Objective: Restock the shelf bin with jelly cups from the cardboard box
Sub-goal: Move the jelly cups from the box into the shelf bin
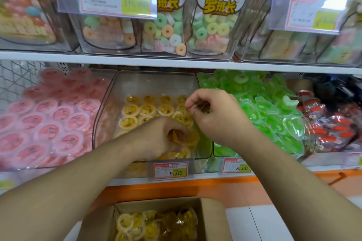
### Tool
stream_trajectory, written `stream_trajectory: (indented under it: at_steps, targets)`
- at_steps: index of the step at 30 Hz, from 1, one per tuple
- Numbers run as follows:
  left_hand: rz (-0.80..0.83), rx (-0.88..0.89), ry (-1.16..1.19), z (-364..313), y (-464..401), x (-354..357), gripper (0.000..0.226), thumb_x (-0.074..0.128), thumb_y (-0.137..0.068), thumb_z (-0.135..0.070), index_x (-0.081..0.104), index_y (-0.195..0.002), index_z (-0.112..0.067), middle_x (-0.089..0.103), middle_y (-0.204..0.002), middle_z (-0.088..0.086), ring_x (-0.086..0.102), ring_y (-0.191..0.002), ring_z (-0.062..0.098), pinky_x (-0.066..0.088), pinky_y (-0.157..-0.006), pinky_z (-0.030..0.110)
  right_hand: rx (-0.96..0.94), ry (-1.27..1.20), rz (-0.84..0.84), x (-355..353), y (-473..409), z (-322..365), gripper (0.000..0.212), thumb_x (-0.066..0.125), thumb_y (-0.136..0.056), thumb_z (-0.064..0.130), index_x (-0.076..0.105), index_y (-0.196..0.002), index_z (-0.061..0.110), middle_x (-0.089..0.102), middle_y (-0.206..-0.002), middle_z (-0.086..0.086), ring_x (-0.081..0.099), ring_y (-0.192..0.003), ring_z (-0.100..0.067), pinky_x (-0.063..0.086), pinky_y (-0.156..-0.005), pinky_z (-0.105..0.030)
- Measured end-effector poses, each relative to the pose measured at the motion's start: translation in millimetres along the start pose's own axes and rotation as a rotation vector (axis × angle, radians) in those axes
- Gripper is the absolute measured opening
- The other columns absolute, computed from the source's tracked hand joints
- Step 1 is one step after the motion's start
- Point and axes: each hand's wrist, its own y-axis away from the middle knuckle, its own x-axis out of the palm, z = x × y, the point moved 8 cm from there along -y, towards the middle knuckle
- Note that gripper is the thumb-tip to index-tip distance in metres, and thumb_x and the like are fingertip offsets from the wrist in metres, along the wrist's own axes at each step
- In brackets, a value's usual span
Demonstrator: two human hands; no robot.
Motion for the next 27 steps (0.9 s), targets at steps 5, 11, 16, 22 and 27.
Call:
stream_trajectory:
  at_steps: [5,11,16,22,27]
  targets:
    - [-0.064,0.022,-0.130,-1.0,4.4,-5.9,0.023,0.088,-0.079,-0.039,0.079,-0.099,-0.041,0.071,-0.099,-0.020,0.061,-0.094,0.000,0.053,-0.083,0.025,-0.002,0.006,-0.001,-0.7,1.9,0.0,0.024,0.064,-0.093,0.005,0.076,-0.089,0.026,0.070,-0.081,0.016,0.063,-0.082,0.006,0.042,-0.064,-0.001]
    - [-0.040,-0.009,-0.148,0.4,8.4,-4.9,0.022,0.087,-0.080,-0.042,0.078,-0.099,-0.045,0.072,-0.095,-0.019,0.063,-0.093,0.000,0.054,-0.081,0.027,0.005,0.014,0.010,2.5,2.3,1.2,0.024,0.063,-0.093,0.006,0.076,-0.089,0.026,0.071,-0.081,0.015,0.063,-0.081,0.006,0.043,-0.062,-0.002]
    - [-0.060,-0.074,-0.207,11.2,18.6,-23.3,0.027,0.086,-0.083,-0.039,0.076,-0.106,-0.046,0.068,-0.107,-0.021,0.059,-0.101,0.000,0.050,-0.084,0.022,0.015,0.015,0.012,2.0,2.5,0.2,0.023,0.064,-0.093,0.008,0.076,-0.088,0.027,0.071,-0.082,0.015,0.064,-0.082,0.005,0.043,-0.062,-0.002]
    - [-0.029,-0.083,-0.297,21.2,24.1,-25.3,0.030,0.089,-0.077,-0.046,0.077,-0.104,-0.043,0.065,-0.118,-0.021,0.058,-0.111,0.006,0.049,-0.093,0.027,0.027,0.039,0.022,3.2,3.3,-0.9,0.023,0.063,-0.095,0.010,0.075,-0.089,0.029,0.072,-0.083,0.015,0.064,-0.081,0.003,0.048,-0.062,-0.007]
    - [-0.055,-0.055,-0.297,21.2,22.8,-24.2,0.026,0.090,-0.073,-0.049,0.076,-0.095,-0.044,0.065,-0.113,-0.022,0.055,-0.110,0.005,0.049,-0.096,0.030,0.028,0.052,0.035,3.4,5.3,-2.2,0.022,0.063,-0.096,0.012,0.075,-0.091,0.030,0.072,-0.083,0.015,0.065,-0.081,0.000,0.053,-0.067,-0.014]
